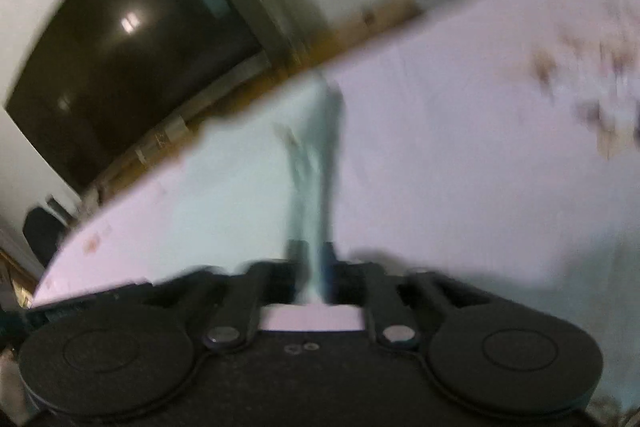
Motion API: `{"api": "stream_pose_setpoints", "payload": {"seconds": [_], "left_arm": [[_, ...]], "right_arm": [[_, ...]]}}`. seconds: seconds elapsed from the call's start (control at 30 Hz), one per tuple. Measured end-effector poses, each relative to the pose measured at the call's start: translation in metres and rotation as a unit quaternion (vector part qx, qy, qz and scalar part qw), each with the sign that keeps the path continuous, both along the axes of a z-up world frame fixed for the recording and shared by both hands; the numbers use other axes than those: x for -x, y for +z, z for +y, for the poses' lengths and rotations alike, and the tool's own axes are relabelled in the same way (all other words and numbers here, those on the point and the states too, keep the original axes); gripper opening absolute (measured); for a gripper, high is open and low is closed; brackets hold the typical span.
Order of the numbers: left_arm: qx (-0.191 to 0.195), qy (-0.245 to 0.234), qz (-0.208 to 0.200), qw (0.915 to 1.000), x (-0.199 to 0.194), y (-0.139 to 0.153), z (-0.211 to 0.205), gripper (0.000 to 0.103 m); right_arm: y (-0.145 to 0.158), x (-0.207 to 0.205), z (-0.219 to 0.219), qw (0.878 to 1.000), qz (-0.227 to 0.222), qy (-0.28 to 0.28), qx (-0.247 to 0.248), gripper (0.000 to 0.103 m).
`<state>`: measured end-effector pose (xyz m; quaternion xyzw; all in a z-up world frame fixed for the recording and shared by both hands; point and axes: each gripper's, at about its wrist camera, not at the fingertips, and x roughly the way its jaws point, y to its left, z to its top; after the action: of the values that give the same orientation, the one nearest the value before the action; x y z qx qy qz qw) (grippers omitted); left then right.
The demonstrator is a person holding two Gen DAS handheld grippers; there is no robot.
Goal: Fold small clothes
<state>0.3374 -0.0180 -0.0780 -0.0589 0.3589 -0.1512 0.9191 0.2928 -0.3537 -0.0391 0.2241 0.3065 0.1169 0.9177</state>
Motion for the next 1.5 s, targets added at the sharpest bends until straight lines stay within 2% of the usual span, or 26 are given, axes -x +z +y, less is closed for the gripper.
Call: {"api": "stream_pose_setpoints", "payload": {"seconds": [0.07, 0.23, 0.33, 0.4, 0.43, 0.5, 0.53, 0.57, 0.67, 0.77, 0.83, 0.87, 0.93, 1.0, 1.13, 1.27, 1.3, 1.33, 1.4, 1.5], "left_arm": [[0.004, 0.006, 0.014, 0.9999, -0.001, -0.004, 0.001, 0.074], [0.007, 0.007, 0.019, 0.9998, 0.004, -0.010, 0.003, 0.074], [0.012, 0.007, 0.021, 0.9997, 0.004, -0.014, 0.006, 0.074], [0.012, 0.009, 0.020, 0.9997, 0.004, -0.012, 0.005, 0.074], [0.015, 0.007, 0.015, 0.9997, 0.005, -0.010, 0.005, 0.074], [0.019, -0.002, 0.016, 0.9997, 0.007, -0.009, 0.003, 0.074], [0.015, -0.006, 0.029, 0.9994, 0.006, -0.012, 0.002, 0.074], [0.006, -0.012, 0.032, 0.9994, 0.004, -0.015, 0.001, 0.074], [-0.017, -0.021, 0.027, 0.9993, 0.005, -0.013, -0.005, 0.074], [-0.010, -0.008, 0.000, 0.9999, 0.003, 0.003, -0.001, 0.074], [0.012, -0.002, -0.016, 0.9998, -0.007, 0.014, 0.001, 0.074], [0.014, 0.003, -0.022, 0.9997, -0.016, 0.018, -0.001, 0.074], [0.017, 0.005, -0.028, 0.9995, -0.039, 0.022, -0.008, 0.074], [0.014, 0.017, -0.015, 0.9996, -0.062, 0.017, -0.012, 0.074], [0.034, 0.038, -0.014, 0.9986, -0.076, 0.011, -0.009, 0.074], [0.050, 0.055, 0.001, 0.9973, -0.081, -0.001, -0.002, 0.074], [0.040, 0.051, 0.013, 0.9978, -0.083, -0.007, -0.005, 0.074], [0.032, 0.046, 0.024, 0.9981, -0.087, -0.013, -0.007, 0.074], [0.024, 0.043, 0.023, 0.9985, -0.089, -0.014, -0.012, 0.074], [0.006, 0.041, 0.022, 0.9989, -0.090, -0.011, -0.018, 0.074]], "right_arm": [[0.000, -0.008, 0.005, 1.000, 0.018, 0.010, -0.009, 0.035], [-0.020, -0.021, 0.014, 0.998, 0.056, 0.018, -0.025, 0.028], [-0.025, -0.020, 0.020, 0.998, 0.061, 0.018, -0.029, 0.026], [-0.028, -0.022, 0.020, 0.997, 0.071, 0.011, -0.035, 0.012], [-0.025, -0.019, 0.019, 0.997, 0.060, 0.013, -0.041, 0.010], [-0.011, -0.008, 0.019, 0.999, 0.028, 0.010, -0.031, 0.010], [-0.006, -0.003, 0.017, 1.000, 0.022, 0.002, -0.022, 0.010], [-0.007, 0.000, 0.011, 0.999, 0.027, -0.008, -0.021, 0.009], [-0.036, -0.008, 0.002, 0.996, 0.084, -0.001, -0.029, 0.010], [-0.023, -0.007, -0.002, 0.997, 0.066, 0.009, -0.037, 0.015], [-0.006, -0.002, -0.002, 1.000, 0.017, 0.008, -0.016, 0.021], [0.002, -0.004, -0.002, 1.000, -0.003, 0.004, 0.002, 0.020], [0.012, -0.019, 0.001, 1.000, -0.018, 0.003, 0.015, 0.018], [0.020, -0.044, 0.009, 0.999, -0.035, 0.004, 0.032, 0.018], [0.023, -0.077, 0.031, 0.995, -0.068, 0.009, 0.072, 0.018], [0.011, -0.094, 0.060, 0.983, -0.060, 0.028, 0.172, 0.020], [0.009, -0.094, 0.062, 0.979, -0.064, 0.023, 0.191, 0.021], [0.007, -0.096, 0.063, 0.978, -0.061, 0.021, 0.197, 0.028], [-0.007, -0.106, 0.061, 0.977, -0.019, 0.035, 0.207, 0.024], [-0.007, -0.108, 0.052, 0.981, -0.011, 0.031, 0.189, 0.024]]}}
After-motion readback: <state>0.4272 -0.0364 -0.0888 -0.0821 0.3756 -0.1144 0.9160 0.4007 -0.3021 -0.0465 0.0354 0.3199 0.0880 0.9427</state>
